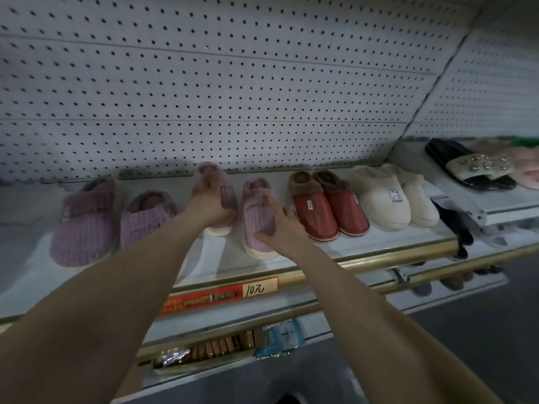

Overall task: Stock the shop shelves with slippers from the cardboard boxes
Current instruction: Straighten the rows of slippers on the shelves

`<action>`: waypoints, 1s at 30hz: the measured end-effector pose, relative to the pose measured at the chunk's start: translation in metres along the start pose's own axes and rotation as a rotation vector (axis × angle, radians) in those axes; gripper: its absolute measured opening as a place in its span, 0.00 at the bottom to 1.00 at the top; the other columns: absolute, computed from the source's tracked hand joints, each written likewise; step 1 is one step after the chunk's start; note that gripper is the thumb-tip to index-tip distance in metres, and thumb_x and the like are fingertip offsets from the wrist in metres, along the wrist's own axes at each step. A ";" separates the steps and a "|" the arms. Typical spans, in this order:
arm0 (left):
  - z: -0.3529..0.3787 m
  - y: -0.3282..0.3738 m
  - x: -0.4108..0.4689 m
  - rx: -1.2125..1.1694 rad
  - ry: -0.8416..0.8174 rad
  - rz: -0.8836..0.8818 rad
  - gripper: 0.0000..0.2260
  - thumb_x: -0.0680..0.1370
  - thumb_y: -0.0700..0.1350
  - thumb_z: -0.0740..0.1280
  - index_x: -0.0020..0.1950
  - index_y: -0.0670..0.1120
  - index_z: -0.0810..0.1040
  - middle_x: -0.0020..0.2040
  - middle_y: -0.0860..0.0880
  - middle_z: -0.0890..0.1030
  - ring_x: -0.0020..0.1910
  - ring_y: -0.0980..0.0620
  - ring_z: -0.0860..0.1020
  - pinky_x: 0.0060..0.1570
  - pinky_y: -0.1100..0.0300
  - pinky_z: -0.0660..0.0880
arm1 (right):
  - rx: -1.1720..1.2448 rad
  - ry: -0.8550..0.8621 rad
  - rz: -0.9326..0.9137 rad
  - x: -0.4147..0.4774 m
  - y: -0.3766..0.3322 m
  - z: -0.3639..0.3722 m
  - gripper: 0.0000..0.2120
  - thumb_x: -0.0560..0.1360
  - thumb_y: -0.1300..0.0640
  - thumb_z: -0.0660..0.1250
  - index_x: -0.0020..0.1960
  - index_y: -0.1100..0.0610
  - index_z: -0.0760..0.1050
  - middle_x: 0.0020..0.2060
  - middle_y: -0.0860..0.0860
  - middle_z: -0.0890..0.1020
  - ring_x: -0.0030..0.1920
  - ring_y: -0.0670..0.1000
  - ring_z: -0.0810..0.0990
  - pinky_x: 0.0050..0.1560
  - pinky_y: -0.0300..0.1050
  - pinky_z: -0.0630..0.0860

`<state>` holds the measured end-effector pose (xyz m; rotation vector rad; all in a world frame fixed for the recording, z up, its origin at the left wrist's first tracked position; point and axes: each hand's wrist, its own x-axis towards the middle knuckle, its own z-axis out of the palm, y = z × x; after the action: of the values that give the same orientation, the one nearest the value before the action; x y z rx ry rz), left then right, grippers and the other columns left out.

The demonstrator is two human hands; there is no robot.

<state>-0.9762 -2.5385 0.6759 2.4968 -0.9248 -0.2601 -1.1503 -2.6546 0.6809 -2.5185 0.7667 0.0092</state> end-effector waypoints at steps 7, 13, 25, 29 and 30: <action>0.003 -0.005 0.011 -0.050 -0.023 -0.056 0.46 0.64 0.54 0.77 0.74 0.51 0.55 0.69 0.41 0.66 0.62 0.34 0.70 0.58 0.46 0.72 | -0.021 -0.016 0.006 0.004 0.000 -0.001 0.47 0.73 0.46 0.72 0.80 0.44 0.45 0.71 0.56 0.65 0.65 0.62 0.73 0.63 0.52 0.72; 0.000 -0.013 0.007 -0.113 -0.076 -0.061 0.48 0.63 0.56 0.78 0.74 0.54 0.53 0.62 0.39 0.75 0.56 0.36 0.76 0.55 0.46 0.76 | -0.031 -0.021 0.030 0.004 -0.004 0.000 0.47 0.73 0.47 0.71 0.80 0.45 0.44 0.69 0.57 0.66 0.64 0.62 0.74 0.64 0.53 0.72; 0.016 -0.023 0.006 0.116 -0.074 0.101 0.42 0.71 0.59 0.69 0.78 0.57 0.49 0.79 0.47 0.50 0.68 0.28 0.62 0.65 0.41 0.67 | -0.099 -0.023 0.006 -0.001 -0.008 0.012 0.58 0.66 0.44 0.77 0.80 0.48 0.38 0.73 0.59 0.58 0.71 0.63 0.64 0.65 0.55 0.68; 0.015 -0.023 0.007 0.096 -0.083 0.072 0.39 0.72 0.55 0.71 0.77 0.57 0.52 0.78 0.48 0.51 0.67 0.28 0.62 0.60 0.39 0.71 | -0.101 -0.064 0.007 0.010 -0.011 0.008 0.57 0.68 0.47 0.76 0.80 0.48 0.37 0.76 0.58 0.54 0.73 0.63 0.61 0.68 0.54 0.66; 0.016 -0.024 0.007 0.099 -0.073 0.079 0.38 0.72 0.55 0.71 0.76 0.56 0.53 0.77 0.47 0.52 0.66 0.28 0.63 0.58 0.39 0.72 | -0.102 -0.074 0.015 0.012 -0.012 0.008 0.57 0.68 0.47 0.76 0.80 0.47 0.37 0.76 0.58 0.53 0.73 0.64 0.60 0.69 0.54 0.65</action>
<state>-0.9625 -2.5331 0.6499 2.5484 -1.0875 -0.2874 -1.1325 -2.6486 0.6776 -2.5921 0.7735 0.1487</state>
